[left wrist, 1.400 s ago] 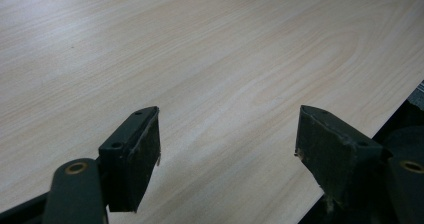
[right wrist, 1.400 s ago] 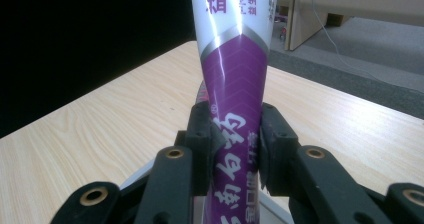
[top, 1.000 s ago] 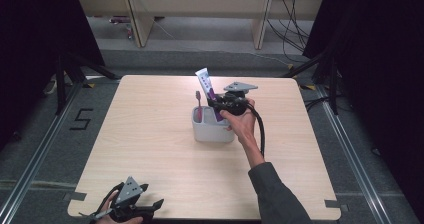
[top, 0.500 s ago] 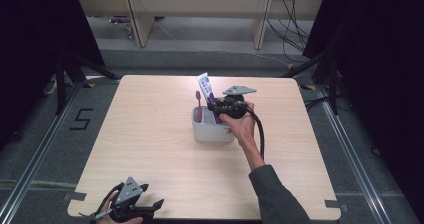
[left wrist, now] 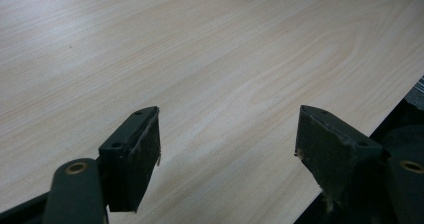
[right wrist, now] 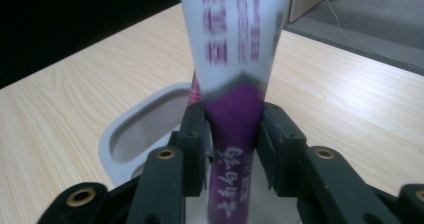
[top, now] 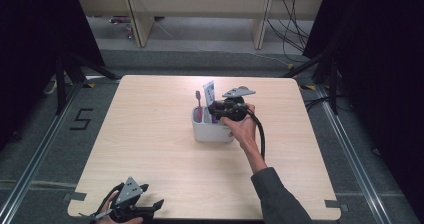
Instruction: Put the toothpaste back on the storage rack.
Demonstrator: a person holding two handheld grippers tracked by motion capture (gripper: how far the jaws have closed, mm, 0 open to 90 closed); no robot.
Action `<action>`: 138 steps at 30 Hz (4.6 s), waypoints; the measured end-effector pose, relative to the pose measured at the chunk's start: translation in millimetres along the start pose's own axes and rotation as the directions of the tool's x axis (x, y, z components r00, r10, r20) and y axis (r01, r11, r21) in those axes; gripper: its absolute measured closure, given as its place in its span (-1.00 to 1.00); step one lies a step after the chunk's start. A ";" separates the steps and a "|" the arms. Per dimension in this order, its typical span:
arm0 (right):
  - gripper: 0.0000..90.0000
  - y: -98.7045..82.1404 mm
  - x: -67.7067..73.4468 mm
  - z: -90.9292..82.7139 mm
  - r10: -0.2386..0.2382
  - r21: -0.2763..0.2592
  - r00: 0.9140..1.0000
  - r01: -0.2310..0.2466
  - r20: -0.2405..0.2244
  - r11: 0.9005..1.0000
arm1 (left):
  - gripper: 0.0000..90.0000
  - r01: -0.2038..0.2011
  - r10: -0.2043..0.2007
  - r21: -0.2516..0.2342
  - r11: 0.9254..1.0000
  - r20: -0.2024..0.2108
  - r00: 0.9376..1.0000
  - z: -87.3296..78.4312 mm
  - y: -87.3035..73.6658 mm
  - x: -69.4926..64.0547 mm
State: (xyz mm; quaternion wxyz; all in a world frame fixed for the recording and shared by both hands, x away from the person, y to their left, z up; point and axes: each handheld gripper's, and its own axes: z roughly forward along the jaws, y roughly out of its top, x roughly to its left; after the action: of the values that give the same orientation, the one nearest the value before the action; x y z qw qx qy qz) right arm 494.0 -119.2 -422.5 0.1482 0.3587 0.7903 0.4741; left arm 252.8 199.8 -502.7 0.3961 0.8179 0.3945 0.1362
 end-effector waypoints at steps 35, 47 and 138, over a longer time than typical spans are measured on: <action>-0.30 -11.9 0.8 -44.7 -0.006 -0.048 1.000 0.007 0.017 0.999 | -0.44 -0.004 0.004 0.002 1.000 -0.011 1.000 0.4 -0.4 0.2; -0.31 -22.9 -1.9 -69.6 -0.007 -0.068 1.000 0.008 0.021 0.998 | -0.44 -0.004 0.004 -0.004 1.000 -0.008 1.000 -0.2 -0.9 0.9; -0.50 -145.5 54.7 -129.4 -0.009 0.153 0.999 0.017 -0.052 0.988 | -0.52 -0.010 0.010 -0.013 1.000 -0.036 0.999 -2.7 -2.4 1.0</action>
State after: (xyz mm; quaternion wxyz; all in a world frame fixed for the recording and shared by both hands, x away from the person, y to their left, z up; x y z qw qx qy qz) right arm 319.5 -206.3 -475.7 0.1029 0.3514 0.8304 0.4199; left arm 250.6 202.8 -502.9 0.3939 0.8145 0.3965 0.1554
